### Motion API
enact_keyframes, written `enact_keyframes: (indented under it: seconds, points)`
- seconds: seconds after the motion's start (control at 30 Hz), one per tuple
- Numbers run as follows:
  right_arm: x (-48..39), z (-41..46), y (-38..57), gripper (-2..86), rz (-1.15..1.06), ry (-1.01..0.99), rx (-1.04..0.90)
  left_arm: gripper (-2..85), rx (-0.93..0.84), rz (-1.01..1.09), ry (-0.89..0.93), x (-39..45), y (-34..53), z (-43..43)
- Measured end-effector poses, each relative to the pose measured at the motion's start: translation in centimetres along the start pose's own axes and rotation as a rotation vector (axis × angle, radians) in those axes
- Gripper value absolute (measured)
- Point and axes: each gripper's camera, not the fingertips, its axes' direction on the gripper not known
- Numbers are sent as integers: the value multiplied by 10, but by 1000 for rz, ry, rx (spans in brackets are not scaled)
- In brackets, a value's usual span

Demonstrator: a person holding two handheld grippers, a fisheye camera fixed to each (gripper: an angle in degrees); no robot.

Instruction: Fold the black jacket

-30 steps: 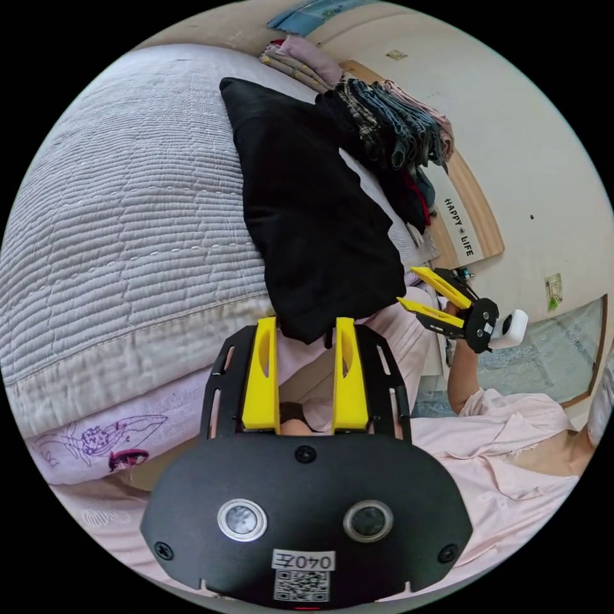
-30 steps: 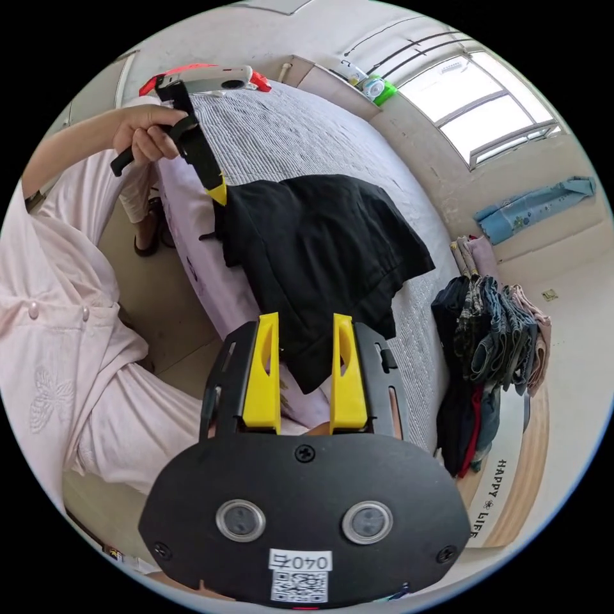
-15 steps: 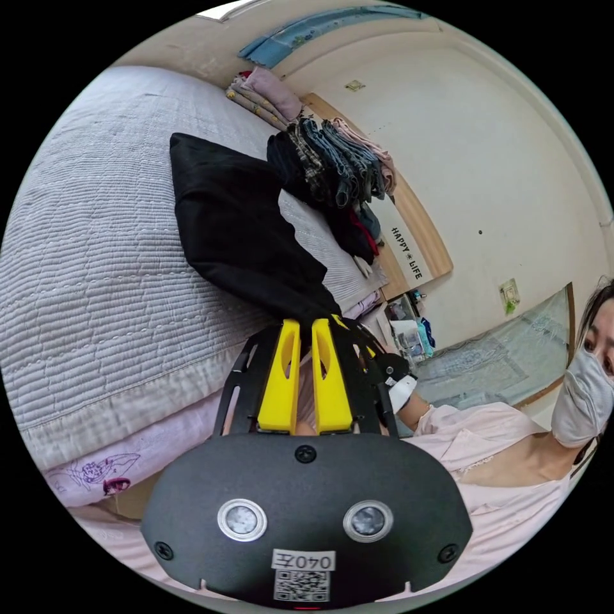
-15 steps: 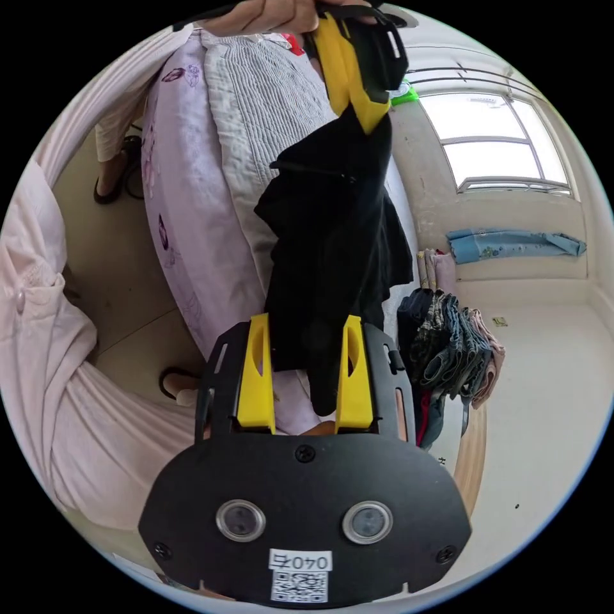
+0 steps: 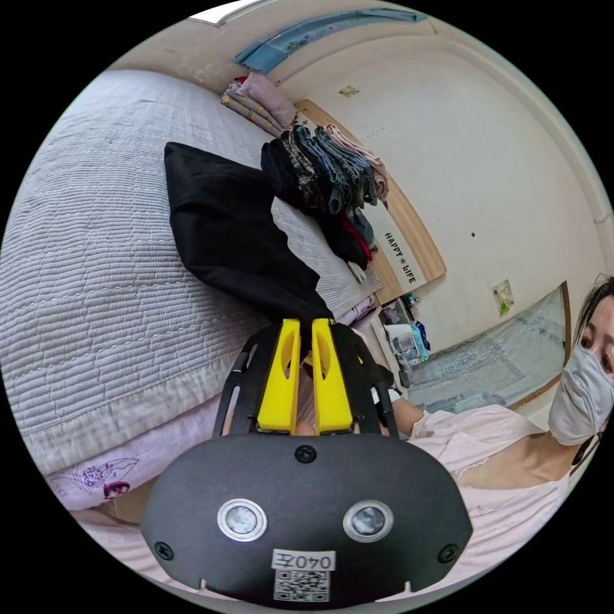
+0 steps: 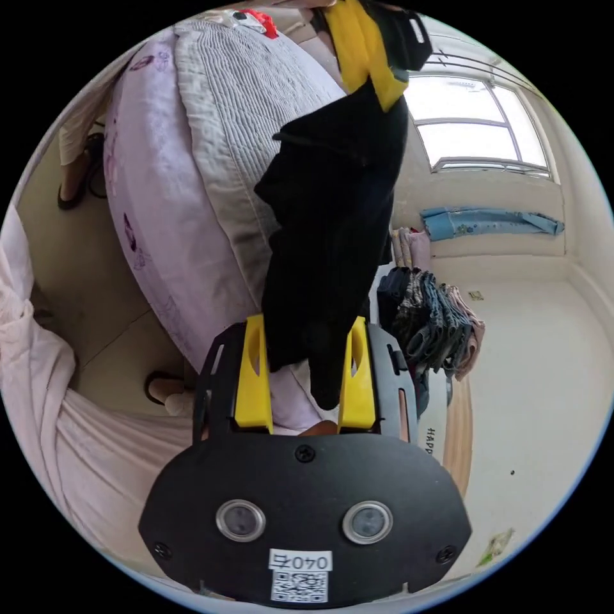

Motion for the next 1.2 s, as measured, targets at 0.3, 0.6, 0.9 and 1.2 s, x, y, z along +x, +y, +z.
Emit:
enact_keyframes:
  seconds: [0.3, 0.6, 0.9, 1.2]
  points:
    - [18, 1, -4, 43, -52, 174, -44, -14, 9, 1, -7, -22, 15, -21]
    - [74, -39, -17, 32, -293, 82, 52, -9, -20, -21, -16, -36, 48, -60]
    - [139, -90, -18, 21, -443, -256, 80, 15, -139, -48, 13, -7, 104, -99]
    - [230, -107, -33, 20, -559, -528, 121, -13, -105, -37, 92, 25, 116, -149]
